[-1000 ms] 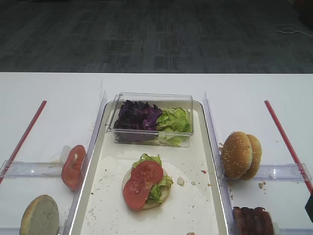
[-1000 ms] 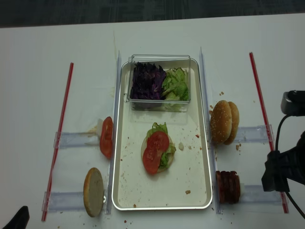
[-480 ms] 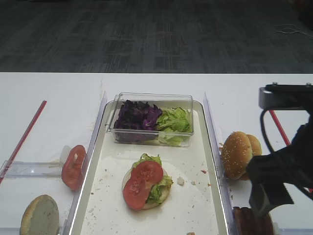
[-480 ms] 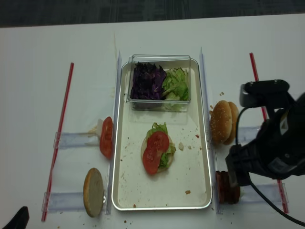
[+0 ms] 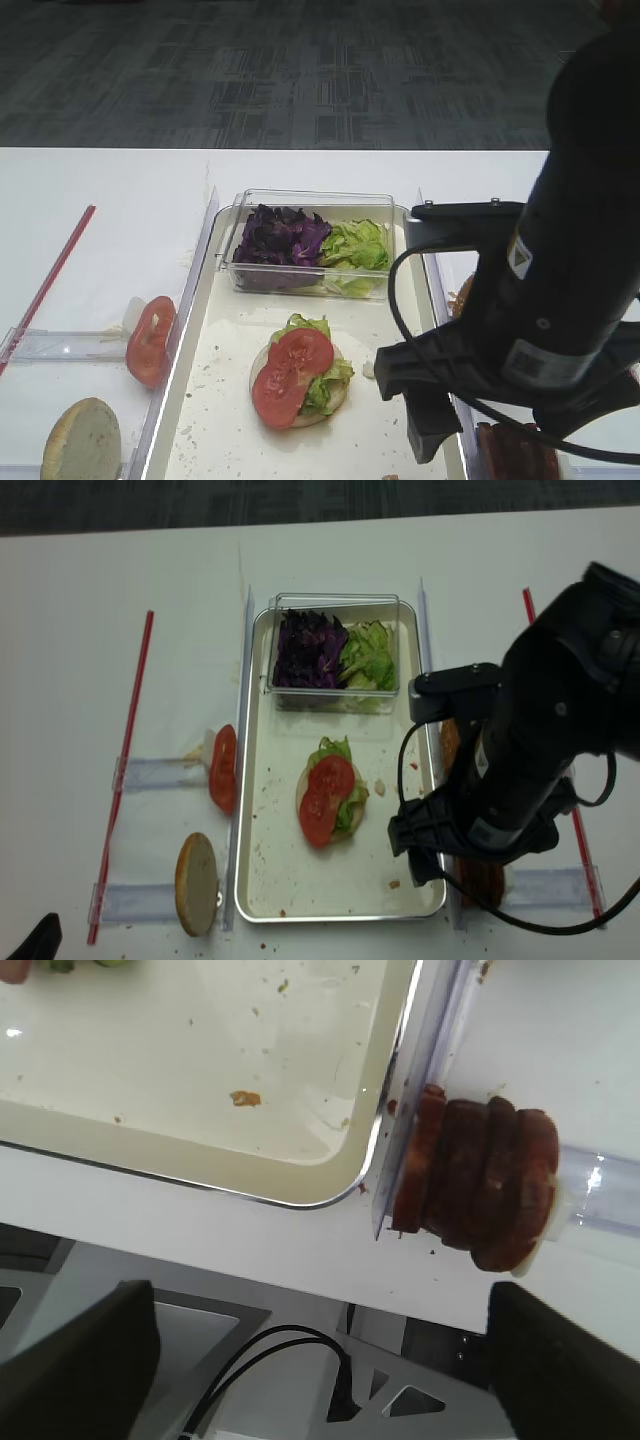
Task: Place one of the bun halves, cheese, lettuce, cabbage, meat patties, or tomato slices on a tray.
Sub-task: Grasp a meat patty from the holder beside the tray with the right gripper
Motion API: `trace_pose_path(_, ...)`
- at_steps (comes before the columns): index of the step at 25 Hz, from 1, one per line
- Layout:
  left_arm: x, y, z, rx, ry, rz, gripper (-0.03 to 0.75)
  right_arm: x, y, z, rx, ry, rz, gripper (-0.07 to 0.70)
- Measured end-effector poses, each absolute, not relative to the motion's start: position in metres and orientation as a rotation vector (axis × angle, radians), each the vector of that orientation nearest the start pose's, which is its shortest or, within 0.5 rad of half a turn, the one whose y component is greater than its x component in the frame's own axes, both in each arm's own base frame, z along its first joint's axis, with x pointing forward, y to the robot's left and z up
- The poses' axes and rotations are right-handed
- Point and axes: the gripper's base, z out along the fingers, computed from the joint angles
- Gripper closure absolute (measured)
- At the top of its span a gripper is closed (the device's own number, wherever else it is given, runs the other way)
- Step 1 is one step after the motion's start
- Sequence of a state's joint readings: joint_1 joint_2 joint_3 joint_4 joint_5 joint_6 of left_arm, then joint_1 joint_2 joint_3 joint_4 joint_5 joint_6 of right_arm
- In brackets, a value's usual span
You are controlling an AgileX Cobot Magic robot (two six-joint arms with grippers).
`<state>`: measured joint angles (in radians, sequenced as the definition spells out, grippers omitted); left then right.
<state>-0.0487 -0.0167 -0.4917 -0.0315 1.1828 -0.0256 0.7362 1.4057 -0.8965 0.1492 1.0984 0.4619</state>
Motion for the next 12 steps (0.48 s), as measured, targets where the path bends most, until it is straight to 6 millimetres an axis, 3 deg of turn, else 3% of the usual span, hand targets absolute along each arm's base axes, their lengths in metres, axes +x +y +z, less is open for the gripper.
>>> trace_pose_path(12, -0.012, -0.002, 0.265, 0.029, 2.158, -0.081, 0.225, 0.171, 0.179, 0.222, -0.282, 3.18, 0.256, -0.04)
